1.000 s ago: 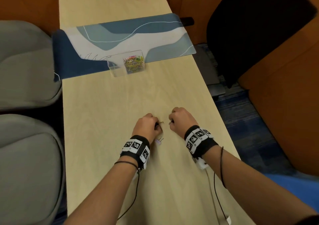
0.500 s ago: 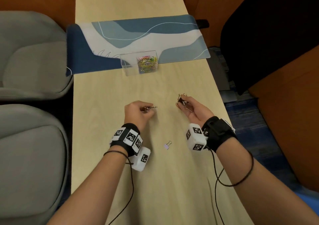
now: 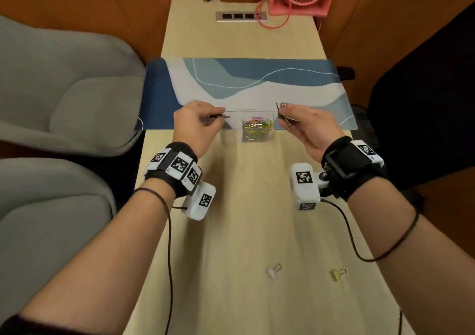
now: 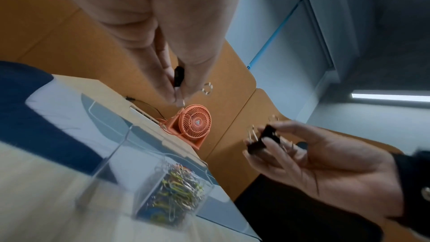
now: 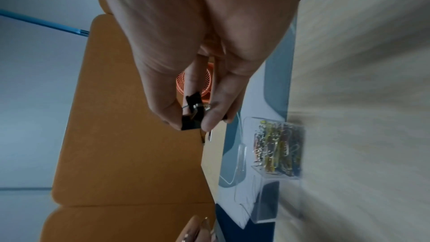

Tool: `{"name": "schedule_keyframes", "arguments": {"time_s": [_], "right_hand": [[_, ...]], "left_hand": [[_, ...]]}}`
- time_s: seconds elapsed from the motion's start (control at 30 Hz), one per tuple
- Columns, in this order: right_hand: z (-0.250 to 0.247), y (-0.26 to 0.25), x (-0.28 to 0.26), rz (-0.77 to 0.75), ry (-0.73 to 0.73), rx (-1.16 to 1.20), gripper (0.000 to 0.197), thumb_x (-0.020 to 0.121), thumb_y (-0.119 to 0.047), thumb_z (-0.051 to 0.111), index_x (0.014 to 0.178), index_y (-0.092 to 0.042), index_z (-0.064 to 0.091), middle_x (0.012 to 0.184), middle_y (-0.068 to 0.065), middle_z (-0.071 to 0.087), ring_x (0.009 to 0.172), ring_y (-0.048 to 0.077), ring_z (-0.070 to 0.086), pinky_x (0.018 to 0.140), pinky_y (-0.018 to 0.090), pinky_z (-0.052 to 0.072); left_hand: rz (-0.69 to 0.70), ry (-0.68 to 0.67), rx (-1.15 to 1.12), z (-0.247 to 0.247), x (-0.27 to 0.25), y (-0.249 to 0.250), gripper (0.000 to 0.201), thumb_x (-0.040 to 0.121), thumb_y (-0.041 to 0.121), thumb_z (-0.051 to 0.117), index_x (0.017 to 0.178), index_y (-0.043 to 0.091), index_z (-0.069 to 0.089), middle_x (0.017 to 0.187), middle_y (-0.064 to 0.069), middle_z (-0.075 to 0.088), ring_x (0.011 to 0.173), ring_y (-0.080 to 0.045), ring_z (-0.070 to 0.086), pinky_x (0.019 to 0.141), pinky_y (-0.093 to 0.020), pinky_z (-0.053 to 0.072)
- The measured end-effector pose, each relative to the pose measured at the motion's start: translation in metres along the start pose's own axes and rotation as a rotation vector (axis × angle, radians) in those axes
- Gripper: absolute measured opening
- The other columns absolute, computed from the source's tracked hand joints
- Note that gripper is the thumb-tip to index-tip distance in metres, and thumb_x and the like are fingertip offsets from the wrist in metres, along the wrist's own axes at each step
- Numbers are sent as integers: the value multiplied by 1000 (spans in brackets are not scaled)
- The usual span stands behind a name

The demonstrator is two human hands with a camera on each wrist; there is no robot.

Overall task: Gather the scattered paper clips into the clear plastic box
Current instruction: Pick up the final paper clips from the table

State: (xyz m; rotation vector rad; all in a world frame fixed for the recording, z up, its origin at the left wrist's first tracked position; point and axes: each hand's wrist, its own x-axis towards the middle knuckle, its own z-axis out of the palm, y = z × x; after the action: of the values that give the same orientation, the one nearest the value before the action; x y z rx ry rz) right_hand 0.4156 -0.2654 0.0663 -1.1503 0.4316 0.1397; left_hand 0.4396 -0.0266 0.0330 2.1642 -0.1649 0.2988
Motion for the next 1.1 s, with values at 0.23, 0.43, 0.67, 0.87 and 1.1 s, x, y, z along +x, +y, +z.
{"name": "schedule_keyframes", "arguments": {"time_s": [0.23,0.43,0.67,0.87,1.1], "right_hand": [[46,-3,33,-34,-99,-145,20,76,3,74,95,6,70,93,15,70,82,20,66,85,30,57],[53,7,54,9,-118,-191,16,75,4,75,89,7,70,93,17,70,83,22,67,76,27,58],[61,16,65,-306,-117,-1015,12,67,-19,80,79,-20,79,77,-3,75,76,13,70,77,21,55],[87,21,79,-682,-461,-1678,17,69,-19,71,85,-16,77,94,2,71,85,20,64,79,29,51],[95,34,86,-799,-645,-1925,15,80,-8,63,87,-6,76,106,9,65,98,29,56,79,35,48]], "left_hand": [[-82,-63,-42,26,36,-12,19,80,9,74,98,13,77,88,0,73,77,-12,69,81,-26,57],[-56,-109,13,44,37,-30,13,72,16,85,81,18,77,77,1,71,72,-16,66,75,-34,58],[53,-83,35,44,25,-46,26,75,18,83,98,10,76,94,-1,65,73,-9,64,77,-22,56],[-60,9,-172,34,11,-55,44,72,5,82,114,12,70,96,0,72,83,-7,69,84,-16,54],[-149,121,-269,23,-3,-69,36,77,-1,73,111,12,70,93,-5,69,81,-11,66,76,-18,55]]}}
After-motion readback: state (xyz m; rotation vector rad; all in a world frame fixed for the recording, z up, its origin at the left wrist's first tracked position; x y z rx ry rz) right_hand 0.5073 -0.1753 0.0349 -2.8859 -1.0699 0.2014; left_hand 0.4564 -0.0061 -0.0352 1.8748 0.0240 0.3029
